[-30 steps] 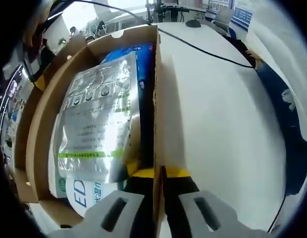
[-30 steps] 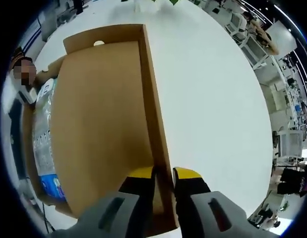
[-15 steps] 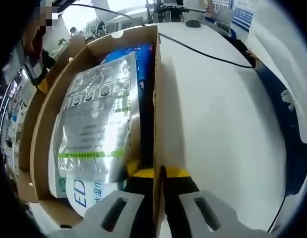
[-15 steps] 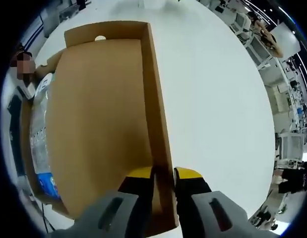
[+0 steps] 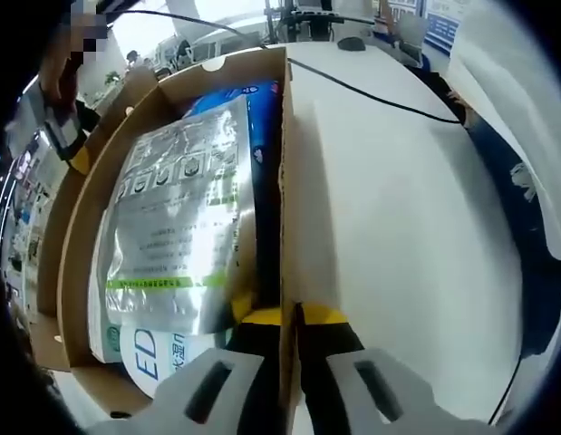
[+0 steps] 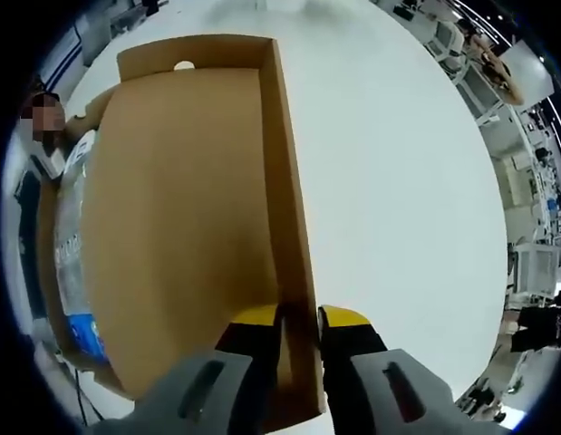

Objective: Operate the shoe box by opening the lid, removing the specified soft item, and placing it in the target area until the item is outside and the box remains undamaged.

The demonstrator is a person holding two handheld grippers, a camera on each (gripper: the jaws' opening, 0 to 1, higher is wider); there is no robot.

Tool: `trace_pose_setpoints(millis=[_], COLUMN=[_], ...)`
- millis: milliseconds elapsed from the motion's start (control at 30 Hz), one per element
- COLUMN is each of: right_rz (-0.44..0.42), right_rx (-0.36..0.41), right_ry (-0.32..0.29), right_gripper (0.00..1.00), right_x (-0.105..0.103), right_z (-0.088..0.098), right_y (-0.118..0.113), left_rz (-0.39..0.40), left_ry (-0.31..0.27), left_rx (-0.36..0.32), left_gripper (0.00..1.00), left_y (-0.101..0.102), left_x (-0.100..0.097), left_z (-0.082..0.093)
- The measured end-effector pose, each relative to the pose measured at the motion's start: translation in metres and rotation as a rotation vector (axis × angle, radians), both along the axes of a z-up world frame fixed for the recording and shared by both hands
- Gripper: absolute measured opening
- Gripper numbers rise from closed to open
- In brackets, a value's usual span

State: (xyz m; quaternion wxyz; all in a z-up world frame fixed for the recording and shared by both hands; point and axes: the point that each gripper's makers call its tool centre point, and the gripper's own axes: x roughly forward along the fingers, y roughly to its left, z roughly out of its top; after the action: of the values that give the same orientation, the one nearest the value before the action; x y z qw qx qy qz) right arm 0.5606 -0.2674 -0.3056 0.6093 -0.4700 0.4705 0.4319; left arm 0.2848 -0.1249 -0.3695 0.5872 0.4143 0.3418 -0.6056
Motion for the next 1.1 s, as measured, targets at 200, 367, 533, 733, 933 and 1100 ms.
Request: trace_pose_setpoints(millis=[200, 367, 533, 733, 933, 1100], right_rz=[0.020, 0.020, 0.019, -0.004, 0.006, 0.010], right_rx=[-0.020, -0.025, -0.015, -0.010, -0.021, -0.025], right_ry=[0.005, 0.005, 0.003, 0.003, 0.000, -0.002], right_gripper=[0.15, 0.15, 0.15, 0.16, 0.17, 0.17], right_x=[0.000, 0.001, 0.003, -0.002, -0.006, -0.006], right_z=[-0.003, -0.004, -0.009, -0.010, -0.013, -0.013], right_y=[0.002, 0.002, 0.002, 0.001, 0.001, 0.001], left_rz=[0.006, 0.003, 0.005, 0.005, 0.000, 0.001], left_ry=[-0.004, -0.006, -0.006, -0.005, -0.008, -0.009], left_rx=[-0.002, -0.005, -0.008, -0.008, -0.011, -0.011], left_gripper=[0.01, 0.01, 0.01, 0.01, 0.01, 0.01], left_y=[0.001, 0.001, 0.000, 0.000, 0.000, 0.000], left_x=[0.000, -0.001, -0.001, -0.001, -0.001, -0.001], left_z=[0.000, 0.000, -0.001, -0.001, -0.001, -0.001])
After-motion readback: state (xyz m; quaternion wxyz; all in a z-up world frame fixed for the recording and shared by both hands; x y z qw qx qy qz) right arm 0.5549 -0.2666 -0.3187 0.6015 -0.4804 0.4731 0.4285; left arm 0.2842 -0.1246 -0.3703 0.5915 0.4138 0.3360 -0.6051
